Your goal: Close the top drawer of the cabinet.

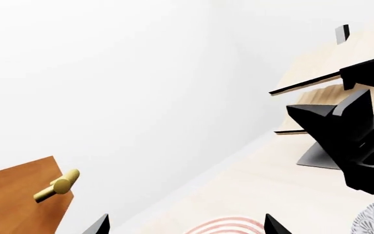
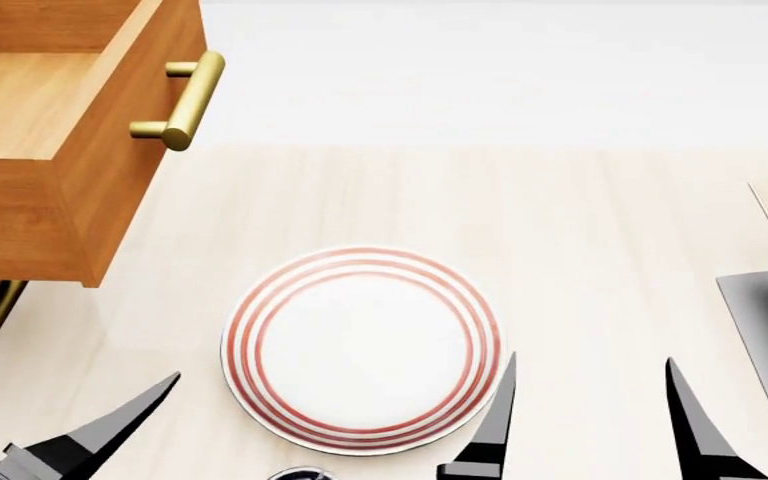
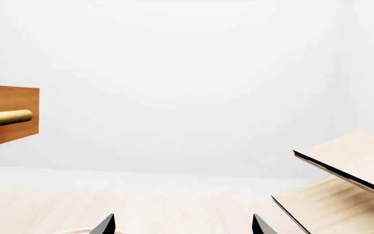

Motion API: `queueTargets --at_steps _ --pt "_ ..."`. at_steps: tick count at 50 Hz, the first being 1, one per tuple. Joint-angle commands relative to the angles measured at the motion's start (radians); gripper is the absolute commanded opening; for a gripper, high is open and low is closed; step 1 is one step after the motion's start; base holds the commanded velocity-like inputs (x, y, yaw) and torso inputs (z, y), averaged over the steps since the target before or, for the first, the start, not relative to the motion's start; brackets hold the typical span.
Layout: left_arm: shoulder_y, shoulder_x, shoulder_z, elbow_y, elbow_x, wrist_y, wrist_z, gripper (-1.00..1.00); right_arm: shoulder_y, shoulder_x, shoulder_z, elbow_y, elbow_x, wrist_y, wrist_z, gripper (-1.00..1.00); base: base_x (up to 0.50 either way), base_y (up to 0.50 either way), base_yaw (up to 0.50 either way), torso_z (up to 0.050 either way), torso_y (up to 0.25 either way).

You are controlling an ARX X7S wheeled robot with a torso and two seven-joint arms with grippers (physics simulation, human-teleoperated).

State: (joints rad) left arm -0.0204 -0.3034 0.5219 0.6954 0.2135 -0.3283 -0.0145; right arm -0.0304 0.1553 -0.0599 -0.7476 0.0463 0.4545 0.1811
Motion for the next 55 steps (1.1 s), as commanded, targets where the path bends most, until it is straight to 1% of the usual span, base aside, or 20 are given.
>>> queueTargets --at_steps 1,3,7,8,9,11,12,18,21,22,23,26,27,29,30,32,37,38,50,55 --pt "-0.033 -0.006 0.033 -0.042 0.006 0.001 0.023 1.00 -0.014 0.012 -0.005 0.012 0.008 -0.037 0.007 1.00 0.00 0.00 0.00 0.000 0.000" --pt "-0.047 0.008 0.027 -0.035 -0.003 -0.025 0.029 1.00 -0.013 0.013 -0.005 0.020 0.010 -0.041 0.008 1.00 0.00 0.00 0.00 0.000 0.000" --pt "-0.115 0.022 0.024 -0.030 -0.036 -0.093 0.085 1.00 -0.018 0.017 -0.003 0.010 0.019 -0.040 0.008 1.00 0.00 0.00 0.00 0.000 0.000" --pt "-0.136 0.042 -0.006 -0.028 -0.071 -0.128 0.094 1.00 -0.018 0.018 -0.001 0.009 0.022 -0.039 0.008 1.00 0.00 0.00 0.00 0.000 0.000" --pt "-0.186 0.055 -0.037 -0.025 -0.128 -0.195 0.140 1.00 -0.022 0.019 0.000 0.008 0.021 -0.046 0.010 1.00 0.00 0.00 0.00 0.000 0.000" --pt "-0.212 0.069 -0.061 -0.026 -0.150 -0.221 0.144 1.00 -0.022 0.021 0.000 0.012 0.024 -0.052 0.010 1.00 0.00 0.00 0.00 0.000 0.000" --pt "-0.257 0.092 -0.103 -0.024 -0.204 -0.286 0.171 1.00 -0.019 0.021 0.001 0.022 0.026 -0.055 0.010 1.00 0.00 0.00 0.00 0.000 0.000" --pt "-0.413 0.161 -0.204 -0.130 -0.267 -0.385 0.167 1.00 -0.016 0.025 0.007 0.034 0.044 -0.065 0.008 1.00 0.00 0.00 0.00 0.000 0.000" --pt "-0.424 0.166 -0.213 -0.139 -0.275 -0.392 0.162 1.00 -0.015 0.027 0.006 0.035 0.045 -0.065 0.010 1.00 0.00 0.00 0.00 0.000 0.000" --pt "-0.459 0.187 -0.235 -0.185 -0.274 -0.394 0.141 1.00 -0.015 0.028 0.005 0.036 0.045 -0.067 0.011 1.00 0.00 0.00 0.00 0.000 0.000" --pt "-0.460 0.187 -0.234 -0.186 -0.274 -0.393 0.140 1.00 -0.015 0.029 0.005 0.036 0.045 -0.068 0.011 1.00 0.00 0.00 0.00 0.000 0.000" --pt "-0.495 0.216 -0.293 -0.236 -0.305 -0.411 0.121 1.00 -0.022 0.031 0.007 0.049 0.047 -0.086 0.012 1.00 0.00 0.00 0.00 0.000 0.000" --pt "-0.499 0.227 -0.312 -0.243 -0.300 -0.406 0.094 1.00 -0.023 0.032 0.008 0.049 0.051 -0.086 0.011 1.00 0.00 0.00 0.00 0.000 0.000" --pt "-0.499 0.225 -0.311 -0.243 -0.303 -0.405 0.091 1.00 -0.023 0.033 0.007 0.049 0.052 -0.086 0.013 1.00 0.00 0.00 0.00 0.000 0.000" --pt "-0.517 0.253 -0.386 -0.262 -0.340 -0.422 0.070 1.00 -0.024 0.035 0.005 0.043 0.047 -0.083 0.016 1.00 0.00 0.00 0.00 0.000 0.000" --pt "-0.524 0.248 -0.394 -0.270 -0.362 -0.429 0.083 1.00 -0.024 0.036 0.006 0.039 0.050 -0.079 0.017 1.00 0.00 0.00 0.00 0.000 0.000" --pt "-0.550 0.274 -0.456 -0.310 -0.381 -0.432 0.026 1.00 -0.023 0.039 0.000 0.045 0.050 -0.084 0.020 1.00 0.00 0.00 0.00 0.000 0.000" --pt "-0.560 0.287 -0.492 -0.318 -0.403 -0.439 0.003 1.00 -0.021 0.039 0.001 0.045 0.052 -0.081 0.020 1.00 0.00 0.00 0.00 0.000 0.000" --pt "-0.586 0.267 -0.516 -0.373 -0.449 -0.419 -0.064 1.00 -0.019 0.051 -0.007 0.049 0.062 -0.086 0.032 1.00 0.00 0.00 0.00 0.000 0.000" --pt "-0.601 0.268 -0.548 -0.401 -0.472 -0.416 -0.098 1.00 -0.020 0.056 -0.011 0.053 0.065 -0.091 0.038 1.00 0.00 0.00 0.00 0.000 0.000"
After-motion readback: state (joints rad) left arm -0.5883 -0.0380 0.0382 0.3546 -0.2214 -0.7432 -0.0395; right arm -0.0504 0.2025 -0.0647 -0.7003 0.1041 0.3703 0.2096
